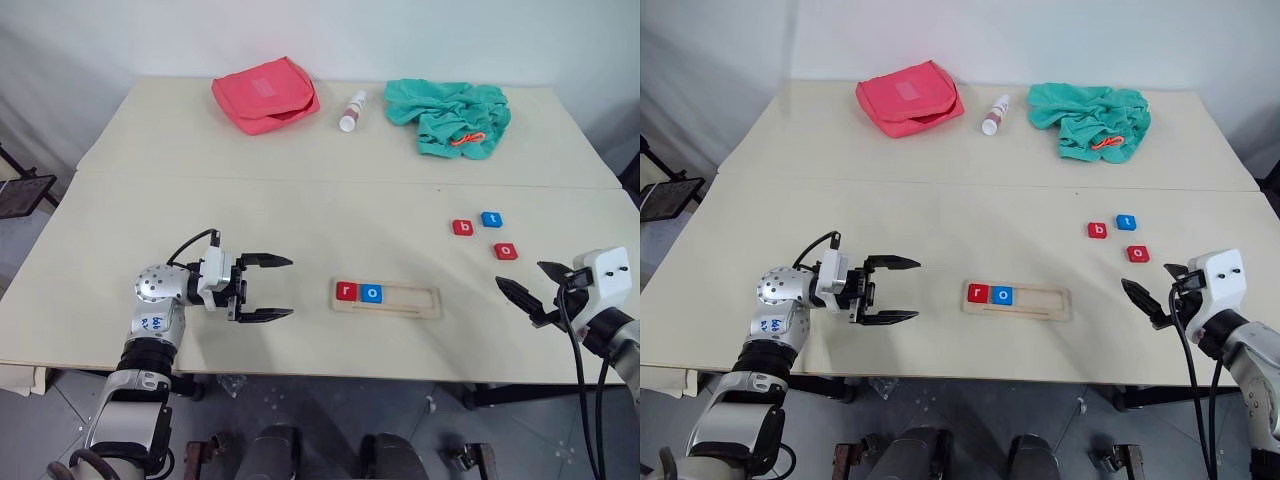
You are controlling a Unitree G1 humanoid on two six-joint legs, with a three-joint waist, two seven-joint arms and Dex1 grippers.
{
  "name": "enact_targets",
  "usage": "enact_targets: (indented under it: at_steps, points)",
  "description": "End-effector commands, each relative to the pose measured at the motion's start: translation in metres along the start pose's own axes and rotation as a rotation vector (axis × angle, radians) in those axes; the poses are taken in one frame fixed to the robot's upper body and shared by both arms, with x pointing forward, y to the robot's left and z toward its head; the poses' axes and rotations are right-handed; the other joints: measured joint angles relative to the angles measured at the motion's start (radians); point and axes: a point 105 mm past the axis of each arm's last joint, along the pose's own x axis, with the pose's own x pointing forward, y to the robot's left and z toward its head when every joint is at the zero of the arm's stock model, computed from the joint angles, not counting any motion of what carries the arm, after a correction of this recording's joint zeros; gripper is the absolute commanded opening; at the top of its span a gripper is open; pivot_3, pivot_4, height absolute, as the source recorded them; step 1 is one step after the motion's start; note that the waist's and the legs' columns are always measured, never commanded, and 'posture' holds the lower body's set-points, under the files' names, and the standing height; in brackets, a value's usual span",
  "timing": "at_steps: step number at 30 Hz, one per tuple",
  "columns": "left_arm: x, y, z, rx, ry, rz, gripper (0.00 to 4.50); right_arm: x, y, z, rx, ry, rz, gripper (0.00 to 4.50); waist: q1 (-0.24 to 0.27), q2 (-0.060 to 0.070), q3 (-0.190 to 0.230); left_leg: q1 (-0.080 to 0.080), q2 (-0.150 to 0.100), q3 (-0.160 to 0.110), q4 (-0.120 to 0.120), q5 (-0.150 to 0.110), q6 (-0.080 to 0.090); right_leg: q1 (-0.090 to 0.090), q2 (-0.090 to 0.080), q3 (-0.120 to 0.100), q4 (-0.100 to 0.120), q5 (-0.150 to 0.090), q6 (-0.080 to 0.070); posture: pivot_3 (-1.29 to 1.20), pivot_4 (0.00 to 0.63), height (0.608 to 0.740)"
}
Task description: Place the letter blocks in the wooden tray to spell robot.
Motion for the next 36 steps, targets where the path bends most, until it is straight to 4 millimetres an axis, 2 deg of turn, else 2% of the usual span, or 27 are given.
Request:
enact_targets:
  at_steps: [1,8,14,18,21,23,27,36]
  points:
    - [0.0,0.004,0.008,0.036,-0.023,0.008,4.46,-0.002,0.0,0.018,-0.035,-0.047,0.011,4.5,0.0,0.0,0.0,0.0,0.0,0.0,0.0,0.0,0.0,0.0,0.0,0.0,0.0,0.0,0.0,0.0,0.15,0.74]
    - [0.002,0.003,0.01,0.038,-0.034,0.003,4.46,0.001,0.001,0.025,-0.031,-0.071,0.008,4.5,-0.001,0.0,0.0,0.0,0.0,0.0,0.0,0.0,0.0,0.0,0.0,0.0,0.0,0.0,0.0,0.0,0.15,0.74]
    - [0.006,0.001,0.014,0.047,-0.05,-0.004,4.46,0.04,0.004,0.048,0.049,-0.098,-0.009,4.5,-0.007,0.0,0.0,0.0,0.001,0.0,0.0,0.0,0.0,-0.001,0.0,0.0,0.0,0.0,0.0,0.0,0.15,0.74]
    - [0.01,-0.001,0.015,0.052,-0.059,-0.008,4.46,0.066,0.007,0.051,0.094,-0.077,-0.021,4.5,-0.007,0.0,0.0,0.0,0.001,0.0,0.0,0.0,0.0,-0.001,0.0,0.0,0.001,0.0,0.0,0.0,0.15,0.74]
    - [0.013,-0.002,0.015,0.055,-0.068,-0.013,4.46,0.098,0.017,0.055,0.094,-0.096,-0.022,4.5,-0.006,0.0,0.0,0.0,0.0,0.0,0.0,0.0,0.0,-0.001,0.0,0.0,0.002,0.0,0.0,0.0,0.15,0.74]
    - [0.014,-0.004,0.016,0.061,-0.072,-0.017,4.46,0.112,0.019,0.052,0.085,-0.093,-0.033,4.5,-0.009,0.0,0.0,-0.001,0.0,0.0,0.0,0.0,0.0,-0.002,0.0,0.0,0.002,0.0,0.0,0.0,0.15,0.74]
    - [0.017,-0.006,0.017,0.069,-0.079,-0.015,4.46,0.128,0.017,0.042,0.08,-0.082,-0.055,4.5,-0.008,0.0,0.0,-0.001,0.0,-0.001,0.0,0.0,0.0,-0.003,0.0,0.0,0.003,0.0,0.0,0.0,0.15,0.74]
    - [0.014,-0.013,0.019,0.067,-0.081,0.002,4.46,0.14,0.011,0.032,0.082,-0.091,-0.108,4.5,-0.032,0.0,0.0,-0.002,0.0,-0.001,-0.001,0.0,0.0,-0.004,0.0,0.0,0.003,0.0,0.0,0.0,0.15,0.74]
